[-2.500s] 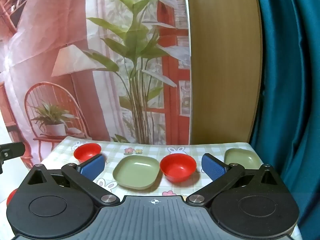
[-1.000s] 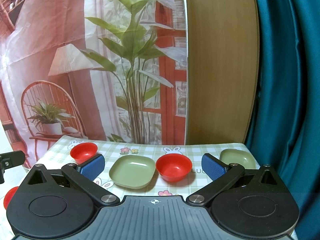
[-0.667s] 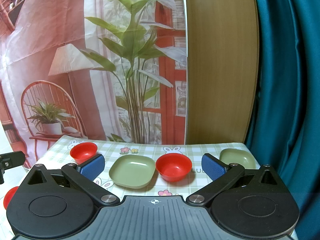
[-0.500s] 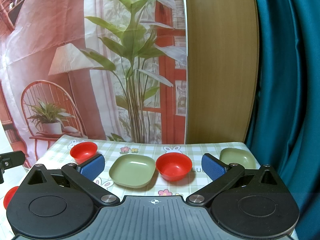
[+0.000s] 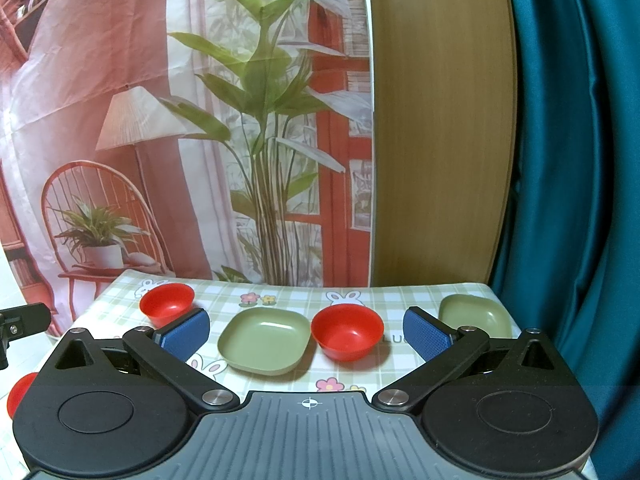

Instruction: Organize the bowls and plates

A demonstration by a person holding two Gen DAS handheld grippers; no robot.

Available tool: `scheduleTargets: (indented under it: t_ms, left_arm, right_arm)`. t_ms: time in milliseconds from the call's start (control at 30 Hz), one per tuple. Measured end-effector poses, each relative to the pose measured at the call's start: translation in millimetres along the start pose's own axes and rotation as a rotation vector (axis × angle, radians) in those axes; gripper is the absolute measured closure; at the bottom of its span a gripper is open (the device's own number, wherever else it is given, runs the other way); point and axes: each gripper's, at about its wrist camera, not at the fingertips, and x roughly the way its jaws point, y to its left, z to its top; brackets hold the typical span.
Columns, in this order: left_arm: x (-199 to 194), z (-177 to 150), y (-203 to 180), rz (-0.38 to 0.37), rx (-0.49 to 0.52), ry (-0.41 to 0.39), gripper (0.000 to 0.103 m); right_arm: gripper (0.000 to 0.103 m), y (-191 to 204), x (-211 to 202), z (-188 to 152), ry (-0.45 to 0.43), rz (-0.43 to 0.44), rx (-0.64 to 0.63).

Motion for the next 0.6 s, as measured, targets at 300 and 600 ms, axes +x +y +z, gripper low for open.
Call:
scheduleTargets:
  t_ms: [300,600]
  left_arm:
    - [1.3,-3.9,-1.9,0.001,-0.003,0.008,0.002]
    - [7.4,-3.5,2.8,0.006,-0.025,0.033,0.002]
  right_arm:
    - [0.000,-0.2,-0.8,-0.5,0.001,0.001,0.002]
    - [0.000,-1.6,1.3,-4.2,0.007,0.005,0.012]
